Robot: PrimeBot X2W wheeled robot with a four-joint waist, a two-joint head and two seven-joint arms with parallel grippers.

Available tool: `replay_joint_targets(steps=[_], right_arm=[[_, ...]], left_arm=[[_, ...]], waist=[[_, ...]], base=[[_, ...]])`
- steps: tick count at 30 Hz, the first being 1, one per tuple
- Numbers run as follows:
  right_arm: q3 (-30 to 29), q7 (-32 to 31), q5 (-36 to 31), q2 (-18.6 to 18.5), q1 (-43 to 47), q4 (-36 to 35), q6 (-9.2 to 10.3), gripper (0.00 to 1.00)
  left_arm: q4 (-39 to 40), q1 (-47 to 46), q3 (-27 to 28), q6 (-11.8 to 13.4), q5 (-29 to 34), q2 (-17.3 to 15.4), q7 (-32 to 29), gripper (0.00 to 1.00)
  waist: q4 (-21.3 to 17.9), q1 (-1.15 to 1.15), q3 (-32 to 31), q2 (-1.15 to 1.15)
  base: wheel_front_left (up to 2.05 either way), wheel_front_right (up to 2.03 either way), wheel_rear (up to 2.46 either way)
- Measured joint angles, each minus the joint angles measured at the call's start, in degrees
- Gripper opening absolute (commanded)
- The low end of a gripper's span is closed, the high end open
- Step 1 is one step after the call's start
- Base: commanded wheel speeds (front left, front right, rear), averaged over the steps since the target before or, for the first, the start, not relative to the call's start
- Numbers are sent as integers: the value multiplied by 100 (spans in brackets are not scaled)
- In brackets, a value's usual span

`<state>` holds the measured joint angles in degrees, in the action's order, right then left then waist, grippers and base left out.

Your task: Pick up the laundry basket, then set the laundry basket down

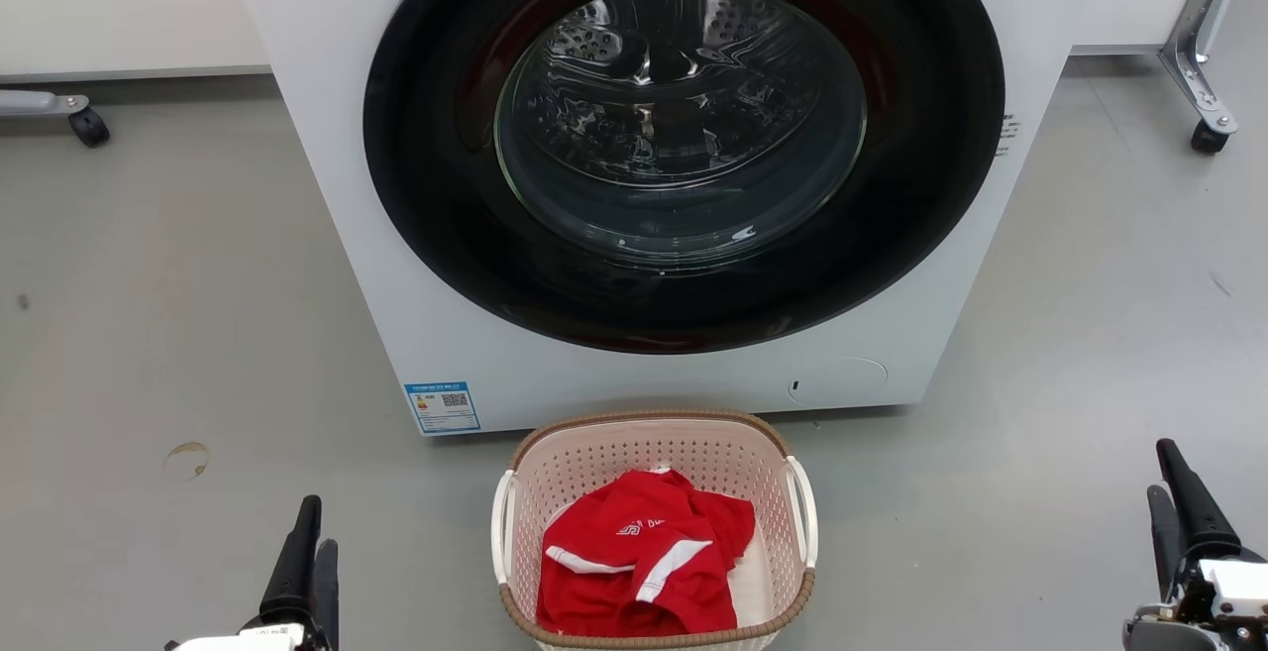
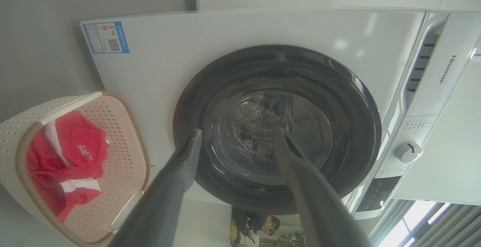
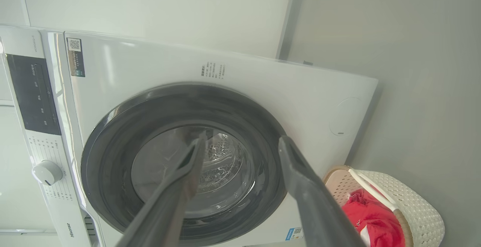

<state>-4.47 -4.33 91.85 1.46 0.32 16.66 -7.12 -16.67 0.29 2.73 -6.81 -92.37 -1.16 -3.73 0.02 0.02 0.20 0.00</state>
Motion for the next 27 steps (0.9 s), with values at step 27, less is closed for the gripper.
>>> replay_joint_targets(steps=[27], right_arm=[[545,445,-115,-183,-1,-448,0,100]], left_arm=[[474,79,-375,-1,13,-21,434,100]], waist=[[7,-1,8,0]], base=[[0,0,0]])
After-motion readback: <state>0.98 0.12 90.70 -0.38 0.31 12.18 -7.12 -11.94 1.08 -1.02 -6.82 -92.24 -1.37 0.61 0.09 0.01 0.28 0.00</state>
